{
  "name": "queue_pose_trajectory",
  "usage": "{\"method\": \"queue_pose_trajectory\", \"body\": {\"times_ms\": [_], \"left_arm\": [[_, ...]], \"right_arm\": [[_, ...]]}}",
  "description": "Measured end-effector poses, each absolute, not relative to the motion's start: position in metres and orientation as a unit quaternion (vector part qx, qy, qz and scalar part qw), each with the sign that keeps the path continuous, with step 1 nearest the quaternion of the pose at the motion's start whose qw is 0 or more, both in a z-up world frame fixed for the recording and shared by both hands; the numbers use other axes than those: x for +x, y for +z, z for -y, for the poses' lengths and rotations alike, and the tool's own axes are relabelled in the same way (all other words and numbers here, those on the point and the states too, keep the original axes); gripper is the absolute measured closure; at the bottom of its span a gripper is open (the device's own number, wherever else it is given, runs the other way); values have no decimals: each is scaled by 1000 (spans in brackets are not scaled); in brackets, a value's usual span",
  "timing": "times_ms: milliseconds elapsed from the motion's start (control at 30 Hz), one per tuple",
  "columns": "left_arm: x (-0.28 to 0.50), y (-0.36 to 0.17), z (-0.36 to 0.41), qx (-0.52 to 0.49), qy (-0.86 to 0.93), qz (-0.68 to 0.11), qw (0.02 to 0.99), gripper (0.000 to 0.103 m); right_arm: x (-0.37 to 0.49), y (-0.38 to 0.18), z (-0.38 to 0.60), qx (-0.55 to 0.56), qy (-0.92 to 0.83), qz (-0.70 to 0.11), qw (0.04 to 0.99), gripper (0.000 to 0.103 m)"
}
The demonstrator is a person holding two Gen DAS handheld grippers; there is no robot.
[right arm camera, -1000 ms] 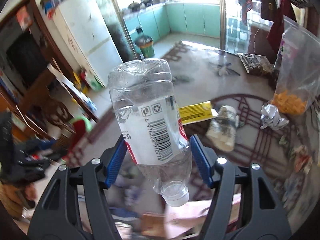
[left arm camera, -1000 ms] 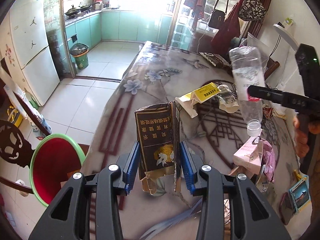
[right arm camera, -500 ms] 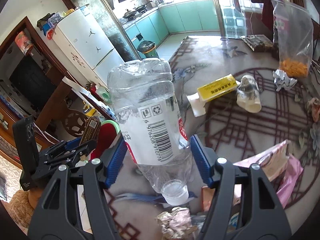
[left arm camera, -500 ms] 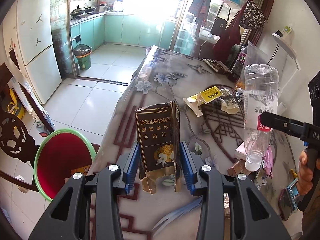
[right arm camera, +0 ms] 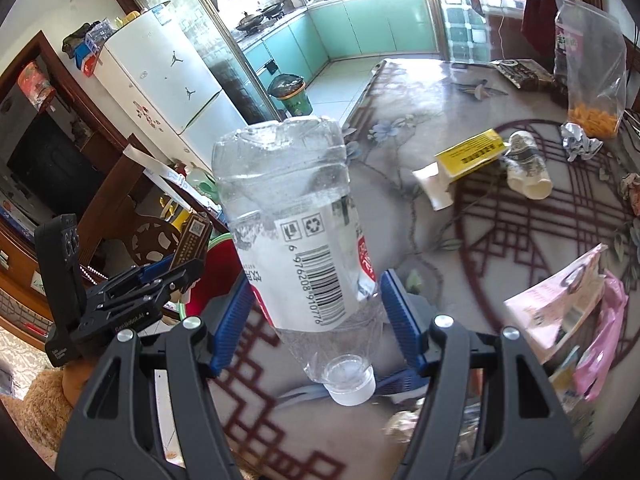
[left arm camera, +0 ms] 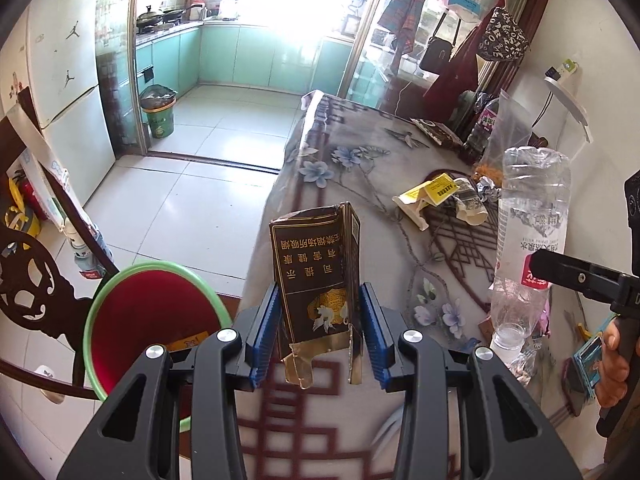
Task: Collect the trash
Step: 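Carry the box with the left tool while the right tool carries the bottle to the bucket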
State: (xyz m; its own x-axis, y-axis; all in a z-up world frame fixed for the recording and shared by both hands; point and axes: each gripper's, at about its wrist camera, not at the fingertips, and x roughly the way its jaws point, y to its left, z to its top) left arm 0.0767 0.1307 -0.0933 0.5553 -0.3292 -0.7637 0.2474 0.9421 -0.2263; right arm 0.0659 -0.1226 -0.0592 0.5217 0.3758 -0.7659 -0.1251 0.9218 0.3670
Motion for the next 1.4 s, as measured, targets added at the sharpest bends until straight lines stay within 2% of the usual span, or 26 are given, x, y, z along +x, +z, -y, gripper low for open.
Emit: {"method": "queue_pose_trajectory", "body": {"times_ms": [733, 1267, 1333, 1400], "left_arm": [[101, -136, -262, -47, -109, -483, 867, 66], [106, -161, -292, -60, -84, -506, 856, 66], [106, -161, -293, -60, -82, -506, 857, 65], [107, -161, -293, -60, -76, -504, 858, 58]], "right_arm": [[97, -105, -31, 178, 194, -518, 814, 40], [127, -141, -80, 195, 205, -556, 781, 40], [127, -142, -81, 194, 207, -558, 779, 40], [128, -142, -83, 193, 210, -560, 778, 39]]}}
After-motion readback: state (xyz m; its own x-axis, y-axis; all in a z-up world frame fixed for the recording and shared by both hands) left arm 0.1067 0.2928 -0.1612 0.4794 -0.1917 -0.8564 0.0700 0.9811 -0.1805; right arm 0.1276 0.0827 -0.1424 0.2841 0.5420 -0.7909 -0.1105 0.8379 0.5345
